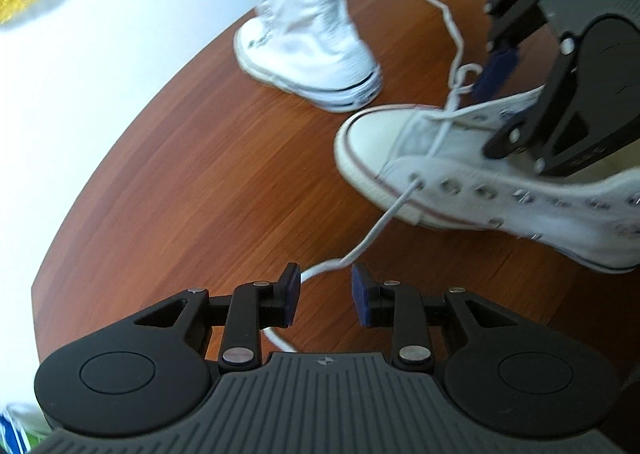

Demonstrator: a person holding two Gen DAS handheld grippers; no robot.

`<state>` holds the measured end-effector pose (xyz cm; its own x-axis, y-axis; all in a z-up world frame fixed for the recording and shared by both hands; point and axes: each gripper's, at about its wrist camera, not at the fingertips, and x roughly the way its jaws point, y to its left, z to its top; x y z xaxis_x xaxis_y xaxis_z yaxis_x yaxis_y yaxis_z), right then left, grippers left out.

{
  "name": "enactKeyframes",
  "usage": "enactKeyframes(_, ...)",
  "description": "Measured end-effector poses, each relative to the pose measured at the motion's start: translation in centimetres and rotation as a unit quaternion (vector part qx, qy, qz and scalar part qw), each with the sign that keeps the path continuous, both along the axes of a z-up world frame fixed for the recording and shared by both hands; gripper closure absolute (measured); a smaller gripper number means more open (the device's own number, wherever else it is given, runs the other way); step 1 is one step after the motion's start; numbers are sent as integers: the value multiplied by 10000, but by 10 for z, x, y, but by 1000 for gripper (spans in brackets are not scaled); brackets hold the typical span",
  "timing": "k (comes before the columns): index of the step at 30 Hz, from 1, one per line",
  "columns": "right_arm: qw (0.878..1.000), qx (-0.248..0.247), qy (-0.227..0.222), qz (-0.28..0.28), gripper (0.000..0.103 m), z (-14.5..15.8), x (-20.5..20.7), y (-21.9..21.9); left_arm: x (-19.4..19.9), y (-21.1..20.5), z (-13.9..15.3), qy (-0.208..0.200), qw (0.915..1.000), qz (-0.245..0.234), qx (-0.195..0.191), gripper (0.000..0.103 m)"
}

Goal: Lace up shoes with both hands

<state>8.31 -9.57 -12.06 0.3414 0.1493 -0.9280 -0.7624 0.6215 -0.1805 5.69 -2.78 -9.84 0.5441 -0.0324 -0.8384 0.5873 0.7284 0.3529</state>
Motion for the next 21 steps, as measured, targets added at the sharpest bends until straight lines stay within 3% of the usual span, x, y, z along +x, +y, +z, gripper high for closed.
enactKeyframes(10,10000,-1,-5,-32,61,1,0,1,7,-27,-5,85,9972,-739,112,73)
enactKeyframes(11,10000,-1,-6,-35,61,1,0,1,5,-29,-6,100,9964,-830,125,76)
enactKeyframes(14,10000,-1,-8,-45,61,1,-1,2,3,-33,-6,119,9952,-963,128,99)
enactKeyframes(21,10000,-5,0,-57,61,1,-1,2,4,-31,-5,123,9966,-815,72,101)
